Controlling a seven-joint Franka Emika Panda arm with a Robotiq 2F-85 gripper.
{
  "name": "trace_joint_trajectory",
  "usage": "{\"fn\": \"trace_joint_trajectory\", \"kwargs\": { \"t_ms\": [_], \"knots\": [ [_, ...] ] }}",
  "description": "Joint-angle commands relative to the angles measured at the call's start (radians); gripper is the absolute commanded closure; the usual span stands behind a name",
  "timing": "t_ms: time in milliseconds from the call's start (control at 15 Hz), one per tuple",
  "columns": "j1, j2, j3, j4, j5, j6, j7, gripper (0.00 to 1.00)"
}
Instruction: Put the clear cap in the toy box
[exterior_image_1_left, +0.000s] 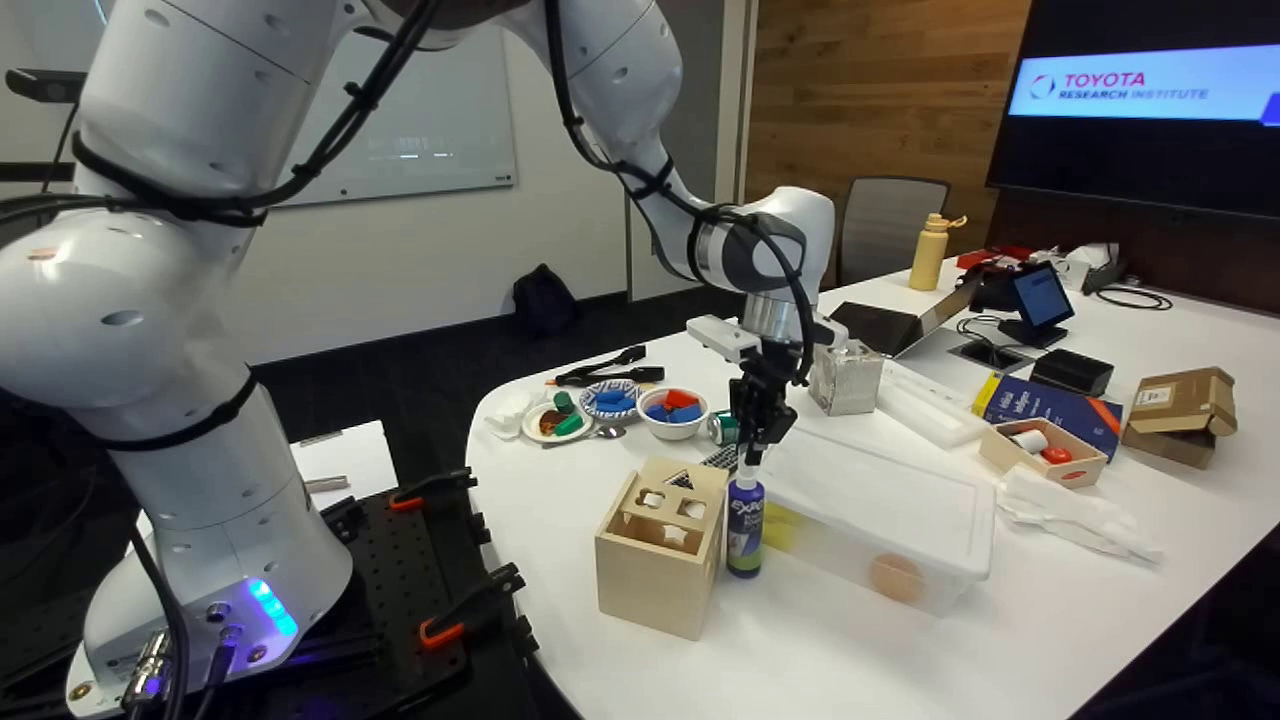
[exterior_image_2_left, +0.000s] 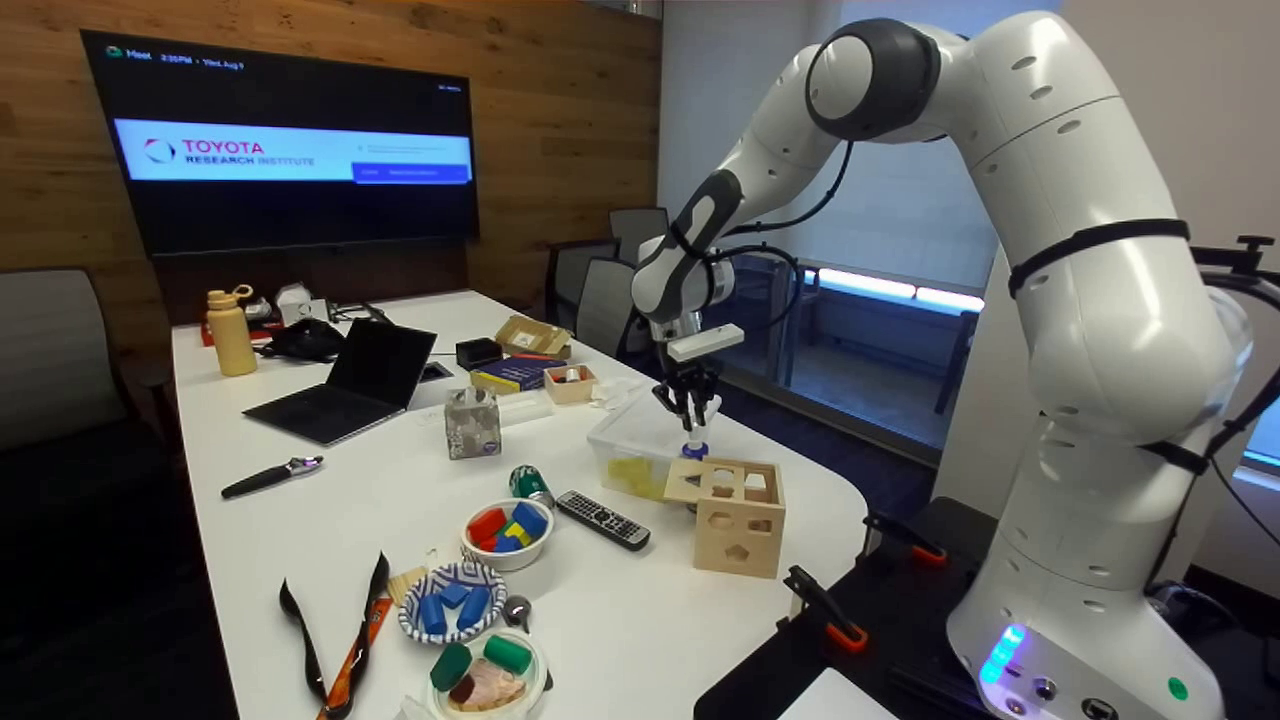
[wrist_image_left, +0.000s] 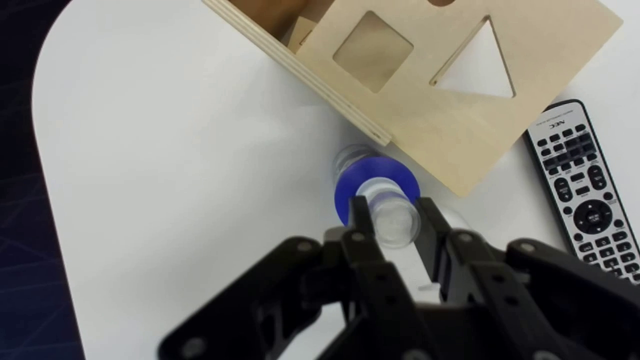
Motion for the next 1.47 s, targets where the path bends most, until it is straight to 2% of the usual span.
{"fn": "trace_joint_trajectory", "kwargs": {
  "t_ms": [0,467,533,600,667,1000,1400],
  "knots": [
    [-0.001,0.007,-0.006,-0.009,0.008,0.015,-0.018,0.93],
    [-0.009,0.021,-0.029,-0.011,0.004,0.018,-0.01,0.93],
    [-0.01,0.018,-0.031,-0.012,0.004,0.019,-0.012,0.48],
    [-0.01,0.015,-0.032,-0.012,0.005,0.018,-0.012,0.47],
    [-0.011,0.014,-0.033,-0.012,0.005,0.018,-0.011,0.42],
    [-0.019,-0.033,-0.036,-0.032,0.005,0.008,-0.02,0.03],
    [-0.027,-0.213,-0.04,-0.134,-0.008,-0.009,-0.07,0.0]
  ]
}}
